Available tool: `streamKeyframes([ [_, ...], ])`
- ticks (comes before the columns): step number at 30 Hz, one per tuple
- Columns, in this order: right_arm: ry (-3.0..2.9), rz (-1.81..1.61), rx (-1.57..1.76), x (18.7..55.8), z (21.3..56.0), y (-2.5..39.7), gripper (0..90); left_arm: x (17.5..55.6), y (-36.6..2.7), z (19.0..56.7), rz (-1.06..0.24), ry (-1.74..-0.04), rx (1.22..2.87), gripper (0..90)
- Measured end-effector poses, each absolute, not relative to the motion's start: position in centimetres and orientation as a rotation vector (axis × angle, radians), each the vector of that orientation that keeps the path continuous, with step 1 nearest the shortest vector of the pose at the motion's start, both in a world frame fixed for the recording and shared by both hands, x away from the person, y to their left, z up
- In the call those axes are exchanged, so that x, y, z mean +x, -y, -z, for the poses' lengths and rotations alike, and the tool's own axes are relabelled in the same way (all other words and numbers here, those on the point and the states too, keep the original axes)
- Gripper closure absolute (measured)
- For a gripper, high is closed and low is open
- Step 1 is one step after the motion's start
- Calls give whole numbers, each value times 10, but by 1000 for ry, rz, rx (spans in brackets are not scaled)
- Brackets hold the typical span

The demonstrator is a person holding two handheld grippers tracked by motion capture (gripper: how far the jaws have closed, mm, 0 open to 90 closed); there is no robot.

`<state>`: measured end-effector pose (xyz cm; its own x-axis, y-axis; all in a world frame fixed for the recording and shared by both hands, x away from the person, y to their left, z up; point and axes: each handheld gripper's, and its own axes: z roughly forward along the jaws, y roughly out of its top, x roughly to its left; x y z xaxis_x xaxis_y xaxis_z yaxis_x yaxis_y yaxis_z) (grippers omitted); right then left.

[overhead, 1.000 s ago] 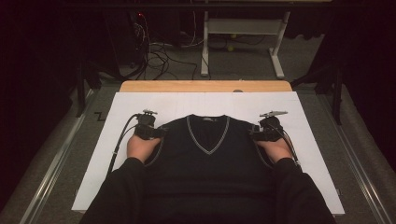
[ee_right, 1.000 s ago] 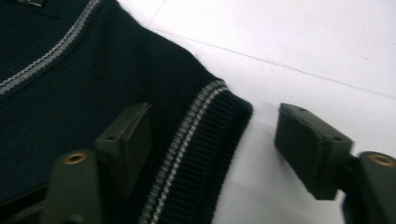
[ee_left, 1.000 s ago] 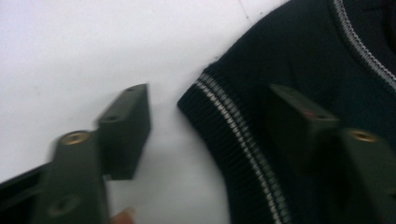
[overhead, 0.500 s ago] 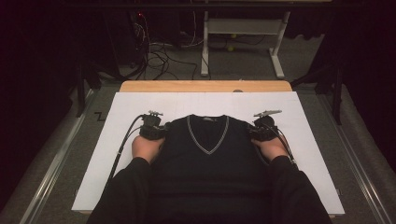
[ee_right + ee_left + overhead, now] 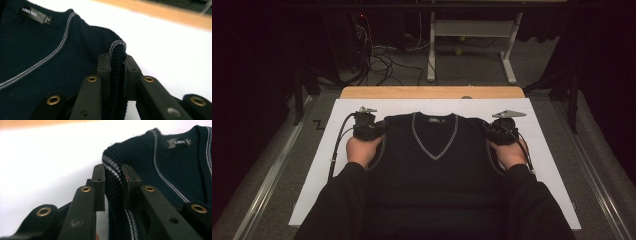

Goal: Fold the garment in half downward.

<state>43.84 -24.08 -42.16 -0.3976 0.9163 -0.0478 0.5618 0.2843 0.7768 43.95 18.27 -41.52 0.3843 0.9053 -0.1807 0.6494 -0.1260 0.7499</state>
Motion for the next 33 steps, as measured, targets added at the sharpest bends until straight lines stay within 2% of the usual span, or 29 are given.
streamKeyframes([
  [9, -1904, -1063, 1249, 441, 371, 246, 799, 441, -182, 372, -539, -1247, 1741, 720],
  [19, -1838, -1088, 1178, 450, 339, 245, 798, 447, -197, 341, -614, -1197, 1662, 720],
  [25, -1830, -1133, 1145, 449, 319, 242, 798, 448, -200, 334, -562, -1175, 1639, 719],
  [28, -1849, -1136, 1128, 445, 320, 239, 797, 442, -203, 340, -484, -1161, 1620, 719],
  [33, -1870, -1165, 1105, 430, 329, 240, 797, 421, -210, 351, -436, -1140, 1621, 718],
])
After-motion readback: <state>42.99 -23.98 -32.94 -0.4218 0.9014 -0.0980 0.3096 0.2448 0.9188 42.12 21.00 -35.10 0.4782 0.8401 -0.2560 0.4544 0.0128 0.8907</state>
